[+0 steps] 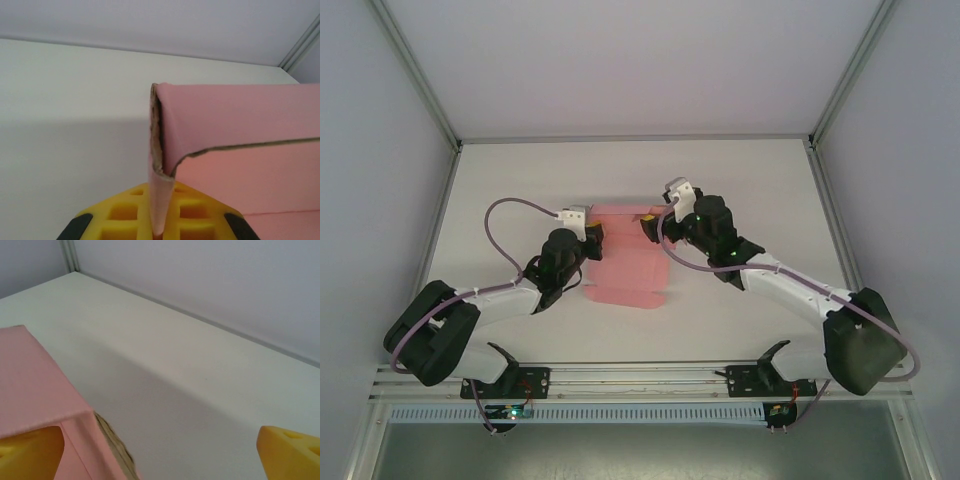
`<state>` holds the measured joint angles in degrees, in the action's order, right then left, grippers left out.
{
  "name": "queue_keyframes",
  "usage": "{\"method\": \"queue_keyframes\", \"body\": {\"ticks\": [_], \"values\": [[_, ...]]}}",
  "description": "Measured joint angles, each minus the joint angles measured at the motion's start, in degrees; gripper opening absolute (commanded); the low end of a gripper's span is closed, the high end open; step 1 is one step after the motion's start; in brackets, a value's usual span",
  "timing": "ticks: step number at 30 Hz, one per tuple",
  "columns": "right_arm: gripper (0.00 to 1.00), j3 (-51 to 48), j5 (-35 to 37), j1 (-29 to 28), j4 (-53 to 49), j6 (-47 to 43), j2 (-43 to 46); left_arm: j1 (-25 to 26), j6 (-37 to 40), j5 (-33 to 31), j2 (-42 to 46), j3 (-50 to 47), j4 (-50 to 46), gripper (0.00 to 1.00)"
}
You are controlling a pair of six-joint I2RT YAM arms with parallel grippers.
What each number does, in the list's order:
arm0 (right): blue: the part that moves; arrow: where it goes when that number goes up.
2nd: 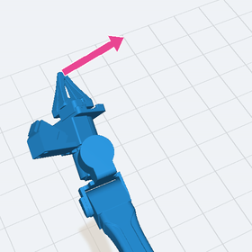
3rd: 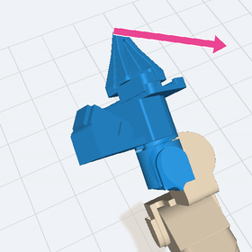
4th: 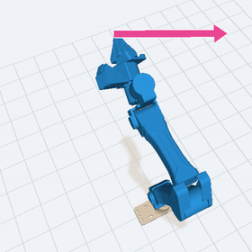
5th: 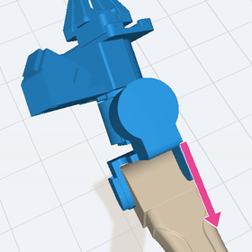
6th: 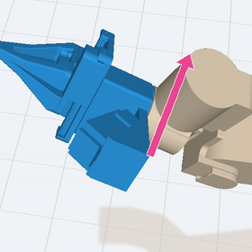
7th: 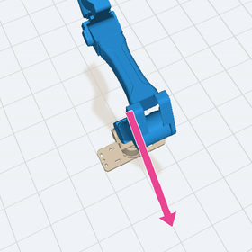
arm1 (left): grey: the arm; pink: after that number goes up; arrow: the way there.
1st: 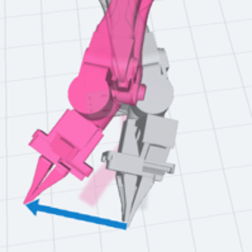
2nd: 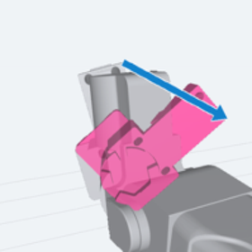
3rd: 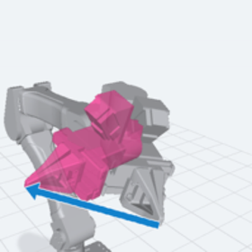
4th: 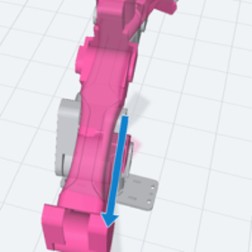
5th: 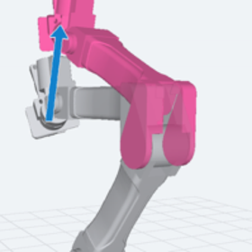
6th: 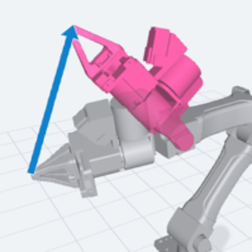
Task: Assemble paper box
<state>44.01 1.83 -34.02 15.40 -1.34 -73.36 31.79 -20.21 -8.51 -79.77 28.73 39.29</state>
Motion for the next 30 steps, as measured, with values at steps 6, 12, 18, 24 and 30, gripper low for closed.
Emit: {"method": "queue_keyframes", "body": {"ticks": [6,12,18,24,30], "values": [[0.98,-2.9,2.0,0.0,-6.7,0.2,11.7,0.0,0.0,-3.4,1.5,0.1,-2.6,0.0],[0.98,-3.7,3.0,0.2,-15.9,0.2,16.2,0.0,0.0,-4.0,4.3,0.3,-4.1,0.0],[0.98,-3.8,3.2,1.2,-20.5,0.2,14.3,0.0,0.0,-2.9,5.3,0.9,-5.4,0.0],[0.98,-3.5,2.8,2.2,-22.7,0.2,9.1,0.0,0.1,-2.3,5.3,0.9,-5.9,0.0],[0.98,-3.4,2.5,2.4,-23.5,0.2,7.7,0.0,0.4,-2.3,5.3,1.1,-6.8,0.0]]}}
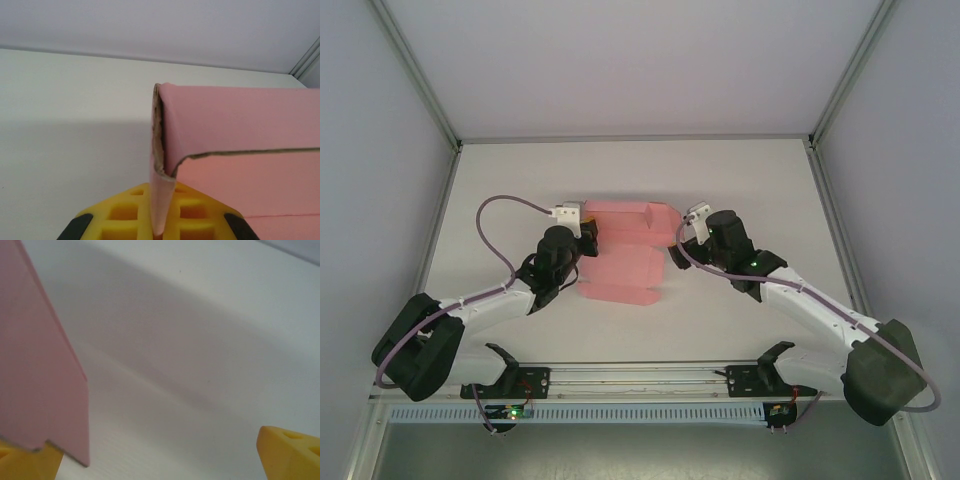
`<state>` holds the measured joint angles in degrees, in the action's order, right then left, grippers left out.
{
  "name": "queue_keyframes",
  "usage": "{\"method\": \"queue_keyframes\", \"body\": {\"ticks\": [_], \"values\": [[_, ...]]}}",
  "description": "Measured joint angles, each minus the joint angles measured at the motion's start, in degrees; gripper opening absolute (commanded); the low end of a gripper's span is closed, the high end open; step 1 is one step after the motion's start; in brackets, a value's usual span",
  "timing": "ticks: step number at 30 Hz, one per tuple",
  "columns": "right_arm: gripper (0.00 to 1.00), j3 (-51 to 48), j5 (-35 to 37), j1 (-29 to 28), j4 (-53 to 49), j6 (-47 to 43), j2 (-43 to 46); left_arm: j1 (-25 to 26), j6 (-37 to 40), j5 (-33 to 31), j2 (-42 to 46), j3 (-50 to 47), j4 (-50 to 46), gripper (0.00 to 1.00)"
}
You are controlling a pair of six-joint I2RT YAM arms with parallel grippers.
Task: Assemble paper box
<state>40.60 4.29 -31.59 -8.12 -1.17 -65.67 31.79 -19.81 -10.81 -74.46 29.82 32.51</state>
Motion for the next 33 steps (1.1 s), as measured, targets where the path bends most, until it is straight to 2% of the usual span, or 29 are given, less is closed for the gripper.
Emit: {"method": "queue_keyframes", "body": {"ticks": [6,12,21,24,28,33], "values": [[0.98,-0.4,-1.3,1.0,4.3,-0.1,0.0,-0.1,0.0,0.1,-0.9,0.8,0.0,0.0],[0.98,-0.6,-6.9,1.1,11.4,0.0,-0.5,0.0,0.2,3.5,-3.5,1.6,-0.1,0.0],[0.98,0.4,-8.8,0.6,12.7,-0.1,-4.3,0.0,-0.2,5.9,-4.4,2.4,-0.1,0.0],[0.98,0.6,-7.5,-1.4,14.1,-0.6,-5.7,0.0,-0.7,6.3,-4.4,2.4,-0.1,0.0],[0.98,0.7,-2.1,-4.8,16.5,-2.0,-8.0,0.0,-1.3,6.5,-4.5,2.4,-0.1,0.0],[0.98,0.6,4.4,-5.7,19.3,-2.1,-7.9,0.0,-2.0,6.5,-4.6,2.4,-0.1,0.0]]}}
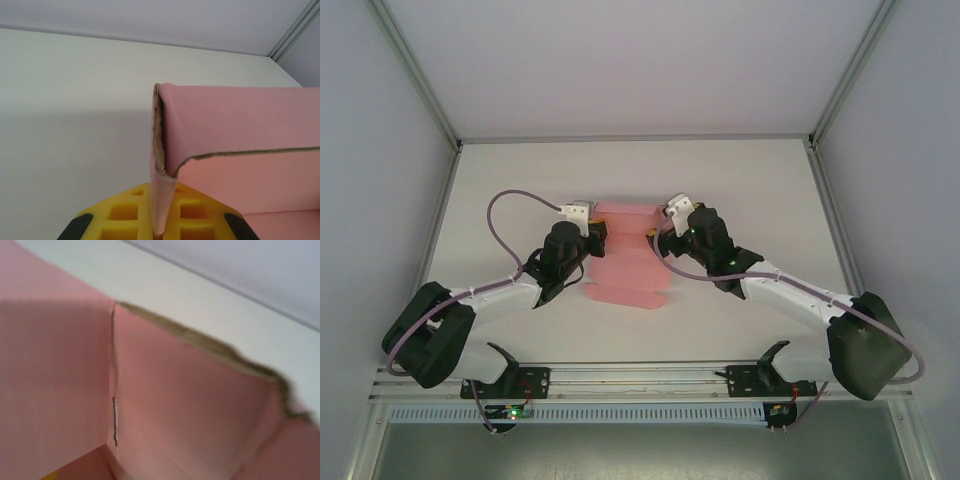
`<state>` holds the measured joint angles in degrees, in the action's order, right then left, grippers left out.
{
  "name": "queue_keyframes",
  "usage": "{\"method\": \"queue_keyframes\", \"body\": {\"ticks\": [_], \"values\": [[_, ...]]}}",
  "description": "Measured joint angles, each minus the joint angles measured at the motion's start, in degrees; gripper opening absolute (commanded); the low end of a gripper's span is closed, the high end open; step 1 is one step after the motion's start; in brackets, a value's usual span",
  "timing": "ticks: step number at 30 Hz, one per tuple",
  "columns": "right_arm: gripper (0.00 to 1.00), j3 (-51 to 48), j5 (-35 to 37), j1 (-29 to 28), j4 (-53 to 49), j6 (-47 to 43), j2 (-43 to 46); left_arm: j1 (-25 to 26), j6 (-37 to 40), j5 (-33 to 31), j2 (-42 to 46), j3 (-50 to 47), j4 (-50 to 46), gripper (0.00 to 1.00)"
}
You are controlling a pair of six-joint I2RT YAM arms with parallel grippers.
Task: Assemble paper box
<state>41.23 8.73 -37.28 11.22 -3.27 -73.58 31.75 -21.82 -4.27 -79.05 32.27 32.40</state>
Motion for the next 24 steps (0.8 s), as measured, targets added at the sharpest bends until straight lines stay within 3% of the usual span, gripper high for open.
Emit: {"method": "queue_keyframes", "body": {"ticks": [6,14,19,24], "values": [[0.98,-1.4,2.2,0.0,-1.2,0.3,6.7,0.0,-0.2,-0.9,0.0,0.0,0.0,0.0],[0.98,-5.7,-0.6,2.1,-8.7,1.8,24.8,0.0,-0.1,-2.4,-0.2,0.0,-0.1,0.0],[0.98,-6.3,-2.5,11.8,-12.6,3.7,30.8,0.0,-0.1,-2.3,0.0,0.0,-0.1,0.0],[0.98,-6.3,-9.8,26.1,-14.9,8.0,27.6,0.0,-0.1,-2.0,2.3,-0.8,-0.2,0.0]]}}
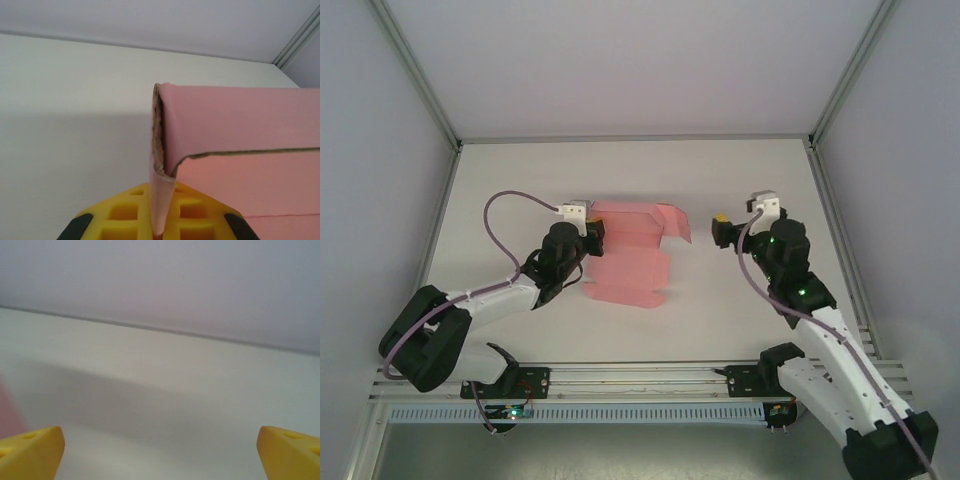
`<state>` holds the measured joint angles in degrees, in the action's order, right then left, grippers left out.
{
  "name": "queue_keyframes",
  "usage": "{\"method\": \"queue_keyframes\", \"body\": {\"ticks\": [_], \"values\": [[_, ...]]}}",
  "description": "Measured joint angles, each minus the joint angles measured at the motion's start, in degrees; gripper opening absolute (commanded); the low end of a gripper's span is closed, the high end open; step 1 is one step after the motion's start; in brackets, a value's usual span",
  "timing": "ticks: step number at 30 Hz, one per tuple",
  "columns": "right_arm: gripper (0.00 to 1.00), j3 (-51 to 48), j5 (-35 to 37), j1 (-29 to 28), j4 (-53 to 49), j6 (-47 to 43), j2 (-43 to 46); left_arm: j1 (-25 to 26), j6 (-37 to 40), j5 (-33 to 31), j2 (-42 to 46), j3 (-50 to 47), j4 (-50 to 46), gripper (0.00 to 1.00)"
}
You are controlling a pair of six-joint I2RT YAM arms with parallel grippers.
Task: Assemble paper box
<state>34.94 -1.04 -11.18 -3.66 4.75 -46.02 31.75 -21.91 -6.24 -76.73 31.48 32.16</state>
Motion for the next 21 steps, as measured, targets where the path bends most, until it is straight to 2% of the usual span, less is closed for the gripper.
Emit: {"method": "queue_keyframes", "body": {"ticks": [2,4,9,13,17,21], "values": [[0.98,0.0,-3.2,3.3,-0.7,1.4,-3.6,0.0,0.0,0.0,0.3,-0.2,0.0,0.0],[0.98,0.3,-6.6,4.2,-1.5,2.0,-7.3,0.0,0.0,0.1,0.3,-0.4,0.0,0.0],[0.98,2.2,-16.9,3.9,-1.9,2.6,-14.3,0.0,0.0,0.3,0.3,-0.4,-0.1,0.0],[0.97,4.0,-21.7,1.0,-1.6,2.0,-16.3,0.0,0.0,0.6,0.3,-0.4,0.0,0.0],[0.91,5.1,-25.5,-2.2,-0.5,0.4,-18.1,-0.2,0.0,1.4,-0.2,-0.4,0.0,0.0],[0.79,6.1,-28.4,-5.4,-0.1,-1.6,-20.2,-0.3,0.0,1.8,-0.8,-0.4,0.0,0.0]]}}
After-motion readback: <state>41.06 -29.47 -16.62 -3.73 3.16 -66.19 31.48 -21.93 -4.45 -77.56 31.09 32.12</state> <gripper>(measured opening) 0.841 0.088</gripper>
